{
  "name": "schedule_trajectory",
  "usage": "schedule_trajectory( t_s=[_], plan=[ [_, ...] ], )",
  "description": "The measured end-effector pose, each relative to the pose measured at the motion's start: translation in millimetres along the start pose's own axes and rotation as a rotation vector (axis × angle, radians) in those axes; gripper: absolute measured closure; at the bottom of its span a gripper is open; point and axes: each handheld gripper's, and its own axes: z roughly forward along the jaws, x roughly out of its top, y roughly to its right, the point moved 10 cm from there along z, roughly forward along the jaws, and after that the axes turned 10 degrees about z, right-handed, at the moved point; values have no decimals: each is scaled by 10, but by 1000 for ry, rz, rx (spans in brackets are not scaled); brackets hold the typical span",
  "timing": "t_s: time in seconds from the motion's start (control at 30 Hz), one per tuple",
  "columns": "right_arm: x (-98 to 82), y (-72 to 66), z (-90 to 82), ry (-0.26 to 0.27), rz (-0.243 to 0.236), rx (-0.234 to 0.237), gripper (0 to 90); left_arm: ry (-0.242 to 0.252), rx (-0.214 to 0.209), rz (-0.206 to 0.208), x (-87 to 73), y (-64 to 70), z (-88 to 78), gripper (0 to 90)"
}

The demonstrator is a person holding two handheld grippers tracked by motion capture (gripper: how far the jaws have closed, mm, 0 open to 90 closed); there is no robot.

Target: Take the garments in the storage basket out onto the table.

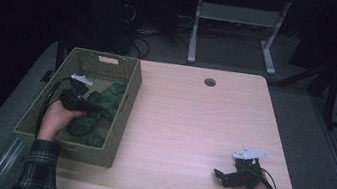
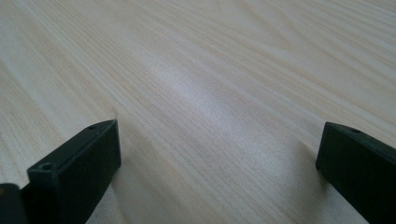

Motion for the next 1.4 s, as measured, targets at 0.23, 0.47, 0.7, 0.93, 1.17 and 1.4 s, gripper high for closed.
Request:
schedule_trajectory(
  t_s=[0.23,0.47,0.7,0.93,1.17,1.4],
  plan=[
    [0,1,0,0,-2,0,0,106,-9,-37,102,-1,-212,850],
    [0,2,1,0,-2,0,0,198,-18,-65,221,39,-413,853],
    [0,1,0,0,-1,0,0,267,4,-71,327,73,-609,861],
    [1,0,1,1,-2,0,0,332,18,-77,456,109,-852,864],
    [0,0,0,0,-1,0,0,369,26,-63,615,130,-1079,865],
    [1,0,1,1,0,0,0,423,27,-47,819,182,-1338,868]
  ],
)
